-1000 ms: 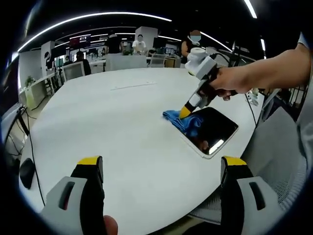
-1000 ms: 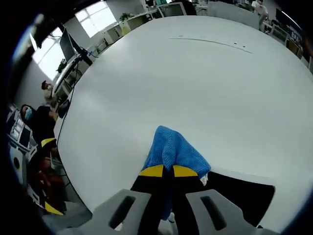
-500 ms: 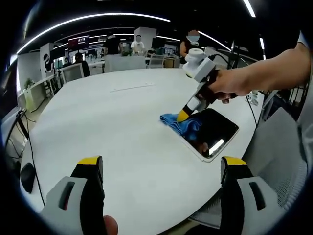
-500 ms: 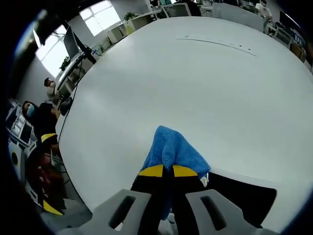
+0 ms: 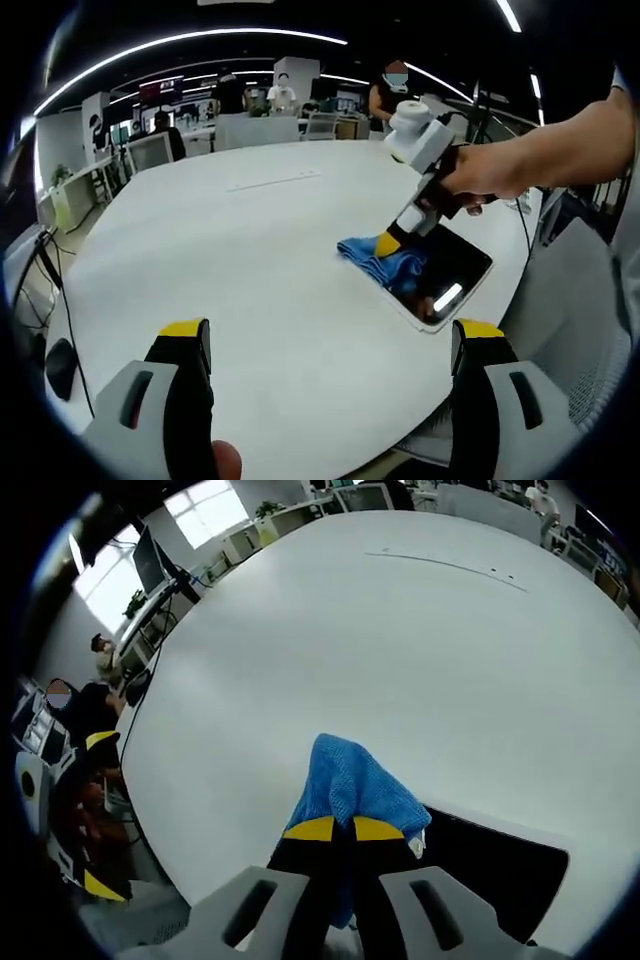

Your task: Wipe the mirror surface with the cleaning cloth until all visible marks leave the cleaned area.

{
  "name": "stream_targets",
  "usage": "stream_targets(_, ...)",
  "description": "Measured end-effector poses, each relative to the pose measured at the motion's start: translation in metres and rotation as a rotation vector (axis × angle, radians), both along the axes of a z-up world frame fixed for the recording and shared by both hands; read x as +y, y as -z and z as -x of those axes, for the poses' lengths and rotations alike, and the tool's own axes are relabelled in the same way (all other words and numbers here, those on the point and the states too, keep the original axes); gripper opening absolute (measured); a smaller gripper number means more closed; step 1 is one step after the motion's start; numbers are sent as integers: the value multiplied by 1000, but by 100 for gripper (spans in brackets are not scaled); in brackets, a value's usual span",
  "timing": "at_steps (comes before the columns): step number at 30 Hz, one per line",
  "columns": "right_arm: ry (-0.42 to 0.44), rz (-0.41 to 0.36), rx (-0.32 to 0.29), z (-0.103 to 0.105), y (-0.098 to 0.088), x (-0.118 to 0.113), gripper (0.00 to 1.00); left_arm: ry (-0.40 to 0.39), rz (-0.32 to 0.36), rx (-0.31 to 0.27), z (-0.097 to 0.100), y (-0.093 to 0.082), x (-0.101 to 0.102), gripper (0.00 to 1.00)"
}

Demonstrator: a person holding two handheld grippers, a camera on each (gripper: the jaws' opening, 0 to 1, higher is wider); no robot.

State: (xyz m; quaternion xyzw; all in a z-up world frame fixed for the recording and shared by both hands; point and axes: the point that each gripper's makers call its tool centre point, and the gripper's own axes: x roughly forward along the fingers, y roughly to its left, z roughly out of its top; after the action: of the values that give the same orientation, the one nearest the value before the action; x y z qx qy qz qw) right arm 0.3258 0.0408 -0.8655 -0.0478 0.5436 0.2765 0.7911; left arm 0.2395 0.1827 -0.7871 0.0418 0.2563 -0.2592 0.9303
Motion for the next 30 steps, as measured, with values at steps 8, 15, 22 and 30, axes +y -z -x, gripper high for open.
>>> stream_targets(8, -11, -6, 7, 11, 0, -1, 0, 19, -7, -11, -6, -5, -8, 99)
stream_targets(15, -21, -11, 19, 21, 0, 0, 0, 10, -1, -14, -12, -6, -5, 99)
stream_targets(22, -29, -17, 32, 31, -1, 1, 0, -9, 6, -21, -17, -9, 2, 99)
stream_targets(30, -35, -18, 47, 35, -1, 3, 0, -33, 41, -28, -19, -10, 8, 99)
